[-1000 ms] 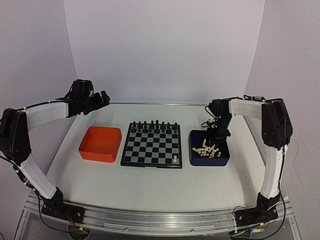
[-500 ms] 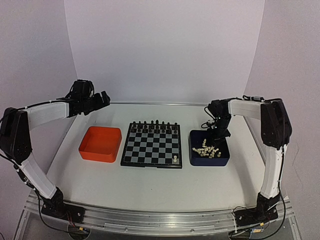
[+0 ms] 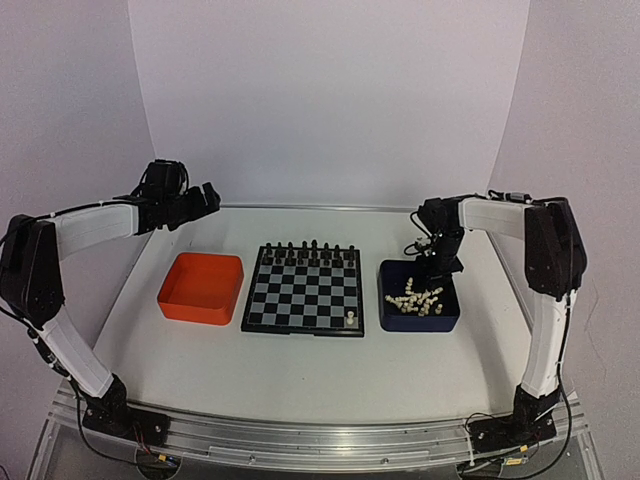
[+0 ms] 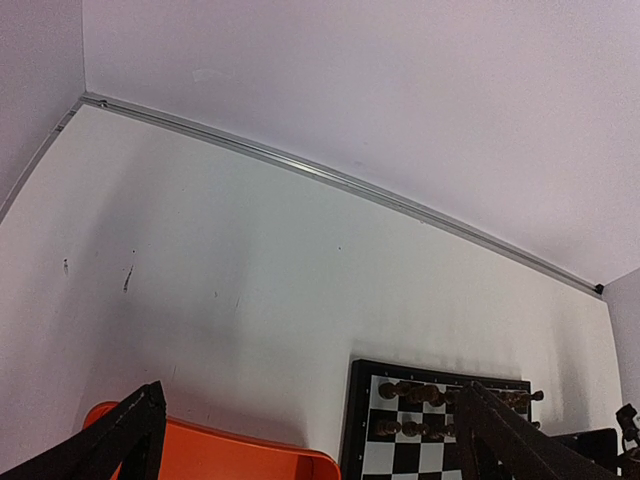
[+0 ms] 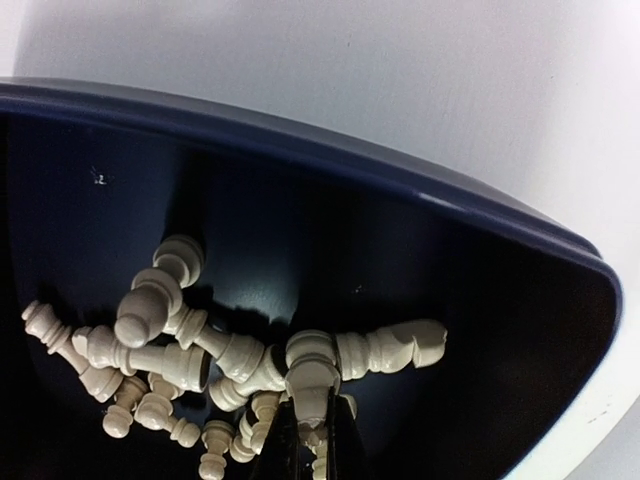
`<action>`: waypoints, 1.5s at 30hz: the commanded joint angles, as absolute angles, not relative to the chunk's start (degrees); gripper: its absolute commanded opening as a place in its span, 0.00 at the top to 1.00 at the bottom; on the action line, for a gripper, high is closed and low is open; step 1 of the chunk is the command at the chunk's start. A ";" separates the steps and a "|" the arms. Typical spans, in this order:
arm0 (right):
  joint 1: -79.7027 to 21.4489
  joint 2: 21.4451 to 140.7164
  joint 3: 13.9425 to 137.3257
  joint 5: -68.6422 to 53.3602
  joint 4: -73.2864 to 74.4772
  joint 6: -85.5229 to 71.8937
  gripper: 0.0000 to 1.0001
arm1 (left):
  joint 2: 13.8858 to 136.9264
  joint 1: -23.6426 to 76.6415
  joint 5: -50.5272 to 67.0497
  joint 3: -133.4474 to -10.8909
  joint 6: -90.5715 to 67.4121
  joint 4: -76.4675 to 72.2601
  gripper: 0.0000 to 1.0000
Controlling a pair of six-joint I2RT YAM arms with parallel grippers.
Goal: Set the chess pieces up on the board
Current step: Pick up the chess piece from the storage box.
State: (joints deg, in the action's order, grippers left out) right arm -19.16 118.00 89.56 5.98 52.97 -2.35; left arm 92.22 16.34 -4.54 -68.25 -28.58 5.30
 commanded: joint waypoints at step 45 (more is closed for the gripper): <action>-18.86 108.57 91.67 -2.47 52.07 -5.83 1.00 | 93.56 16.26 -2.82 -71.72 -28.18 3.63 0.00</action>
